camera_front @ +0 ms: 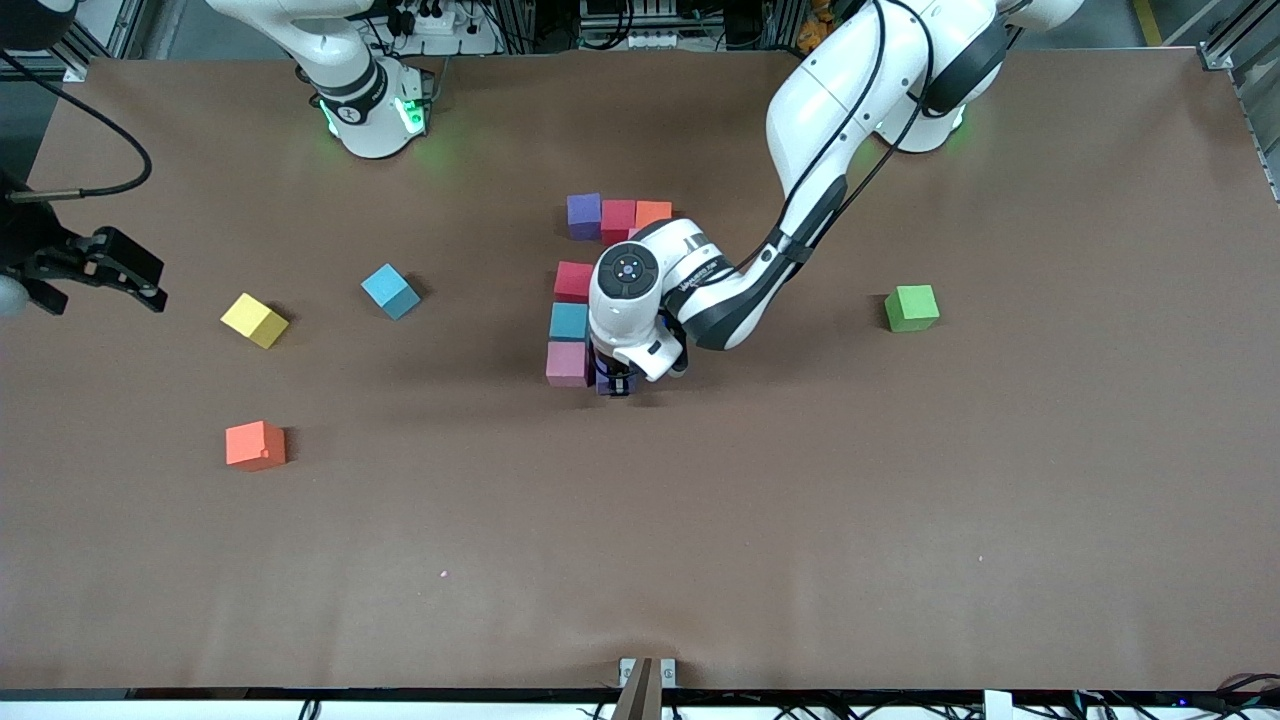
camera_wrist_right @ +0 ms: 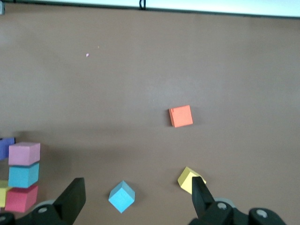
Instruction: Form number 2 with 11 blocks
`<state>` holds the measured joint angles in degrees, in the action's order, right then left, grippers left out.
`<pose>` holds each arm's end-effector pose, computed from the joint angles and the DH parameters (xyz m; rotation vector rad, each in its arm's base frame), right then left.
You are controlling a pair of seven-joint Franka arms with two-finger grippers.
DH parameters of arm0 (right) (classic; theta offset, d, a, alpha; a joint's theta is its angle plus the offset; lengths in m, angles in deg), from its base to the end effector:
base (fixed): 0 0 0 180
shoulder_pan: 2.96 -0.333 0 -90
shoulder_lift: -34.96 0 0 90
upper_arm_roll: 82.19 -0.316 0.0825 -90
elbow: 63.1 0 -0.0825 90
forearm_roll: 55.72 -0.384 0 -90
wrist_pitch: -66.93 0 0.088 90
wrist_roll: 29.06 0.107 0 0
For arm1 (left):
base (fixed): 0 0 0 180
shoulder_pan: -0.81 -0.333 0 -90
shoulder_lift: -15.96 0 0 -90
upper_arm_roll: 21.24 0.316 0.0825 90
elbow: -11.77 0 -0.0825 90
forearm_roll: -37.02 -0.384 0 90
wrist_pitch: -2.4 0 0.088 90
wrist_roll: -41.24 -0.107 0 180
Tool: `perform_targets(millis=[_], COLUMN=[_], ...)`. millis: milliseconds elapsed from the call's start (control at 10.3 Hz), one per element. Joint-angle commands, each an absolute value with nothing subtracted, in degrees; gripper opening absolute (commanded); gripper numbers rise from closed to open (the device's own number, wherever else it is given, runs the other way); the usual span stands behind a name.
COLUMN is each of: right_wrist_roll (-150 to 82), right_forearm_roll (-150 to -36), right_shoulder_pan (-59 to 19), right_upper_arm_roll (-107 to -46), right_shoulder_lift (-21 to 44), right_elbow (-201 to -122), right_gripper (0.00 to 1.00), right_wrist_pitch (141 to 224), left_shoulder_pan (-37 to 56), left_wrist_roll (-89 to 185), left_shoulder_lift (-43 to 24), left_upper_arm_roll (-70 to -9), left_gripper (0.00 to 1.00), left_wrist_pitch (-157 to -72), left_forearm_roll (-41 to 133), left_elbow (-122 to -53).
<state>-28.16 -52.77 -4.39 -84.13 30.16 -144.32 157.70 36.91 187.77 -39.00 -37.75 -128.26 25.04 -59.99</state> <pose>0.5819 0.0278 0.6507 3.0926 0.0641 0.1311 0.5123 -0.5641 0.2008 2.0760 2.2269 -0.1225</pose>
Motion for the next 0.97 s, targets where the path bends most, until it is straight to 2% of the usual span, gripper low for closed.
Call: perform_targets(millis=[0,387,580,677,774,871], right_wrist_roll=[-28.9,-29.0,-30.5,-32.3,-32.7,-32.7], right_forearm_roll=[-54.1,-54.4,-56.6,-58.3,-58.2,-57.8], right_shoulder_pan=[-4.0,-3.8,-0.7,0.5,1.1,1.3], right_upper_arm_roll=[-84.2,-84.2,-84.1,-84.1,-84.1,-84.1], right_shoulder_lift=[29.6,29.1,28.5,28.5,28.5,28.5], right_elbow=[-142.7,-142.7,-142.8,-143.0,-143.1,-143.1], right_gripper=[1.00,1.00,1.00,1.00,1.00,1.00], right_wrist_pitch=[156.1,156.6,156.6,156.7,156.2,156.1], left_shoulder_pan=[38.2,39.1,39.1,39.1,39.2,39.1], left_wrist_roll=[188.5,189.5,189.7,189.7,189.6,189.6], left_shoulder_lift=[-41.0,-41.7,-41.8,-41.9,-42.0,-42.0], left_upper_arm_roll=[-37.1,-37.0,-37.0,-36.9,-36.9,-36.9], left_gripper=[0.37,0.37,0.37,0.41,0.61,0.72], left_wrist_pitch=[-128.9,-129.3,-129.2,-129.2,-129.2,-129.1], left_forearm_roll=[26.2,26.2,26.2,26.2,26.2,26.2], left_elbow=[-57.1,-57.3,-57.6,-57.6,-57.6,-57.7])
